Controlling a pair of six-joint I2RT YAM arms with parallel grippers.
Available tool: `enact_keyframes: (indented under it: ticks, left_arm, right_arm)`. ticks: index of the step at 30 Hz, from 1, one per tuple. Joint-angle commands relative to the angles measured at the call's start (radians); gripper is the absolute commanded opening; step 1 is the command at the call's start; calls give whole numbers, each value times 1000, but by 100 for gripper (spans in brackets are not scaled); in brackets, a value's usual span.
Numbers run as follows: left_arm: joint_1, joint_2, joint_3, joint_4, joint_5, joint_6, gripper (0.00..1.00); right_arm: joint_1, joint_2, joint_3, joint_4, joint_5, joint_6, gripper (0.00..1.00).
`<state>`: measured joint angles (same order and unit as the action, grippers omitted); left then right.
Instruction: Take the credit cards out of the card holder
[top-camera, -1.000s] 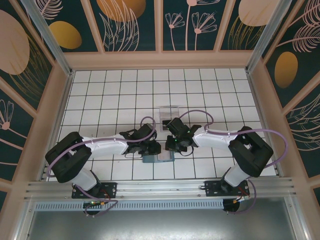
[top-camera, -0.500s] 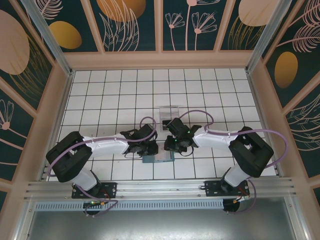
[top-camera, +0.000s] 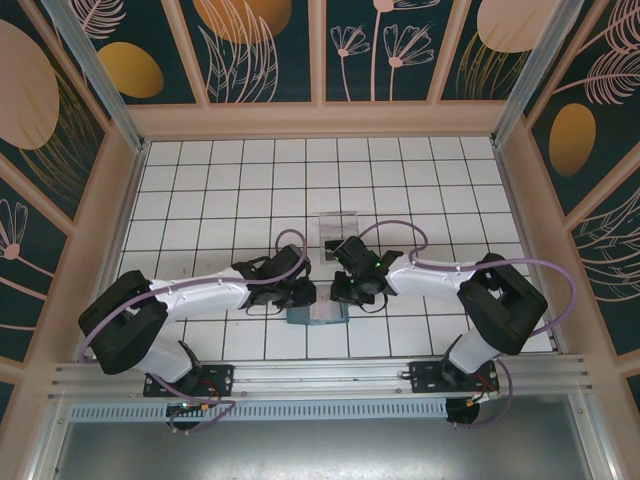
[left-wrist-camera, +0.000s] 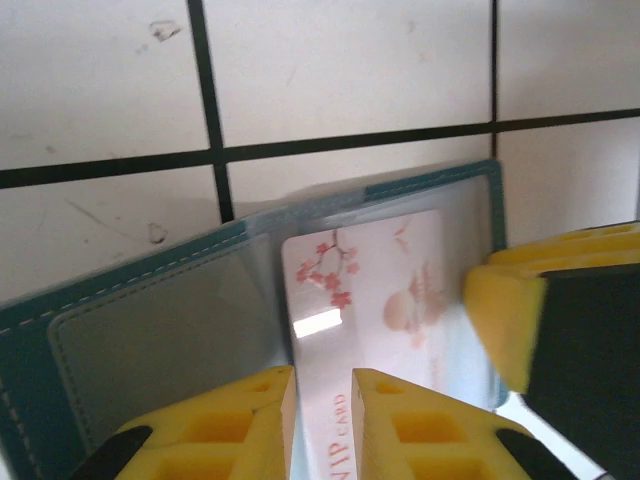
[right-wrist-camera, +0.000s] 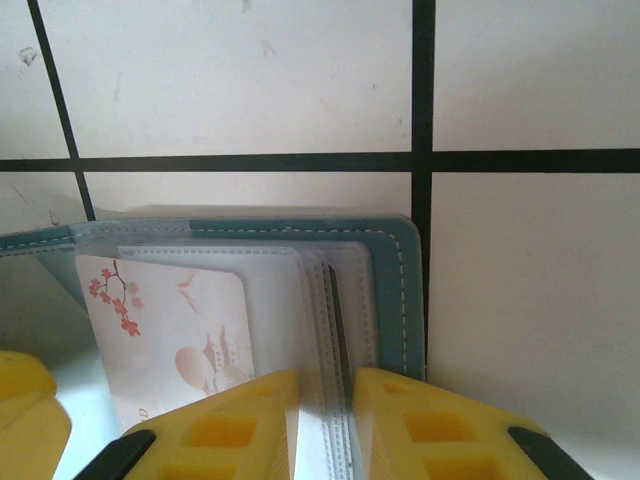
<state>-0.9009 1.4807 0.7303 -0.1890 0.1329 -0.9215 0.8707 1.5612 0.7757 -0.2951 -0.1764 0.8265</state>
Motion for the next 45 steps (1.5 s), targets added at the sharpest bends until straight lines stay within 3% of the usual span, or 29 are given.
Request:
enact_keyframes:
  ticks: [1,9,22,35,45]
  left_arm:
    - [11,-19,-10,74,41,-35,25]
    - [46,-6,-105,231,134,-82,32]
    - [65,9,-190,309,230,-62,45]
    - [73,14,-210,374,289,-21,31]
    - [94,39,-226,396,288,-38,31]
  right_arm:
    - [7,-4,-33,-55,31,17,23]
    - [8,-6,-33,-55,29,15,23]
    - [8,8,-24,-54,23,8,23]
    - [8,32,2,-63,18,-1,23]
    - [10,34,5,-66,18,-3,23]
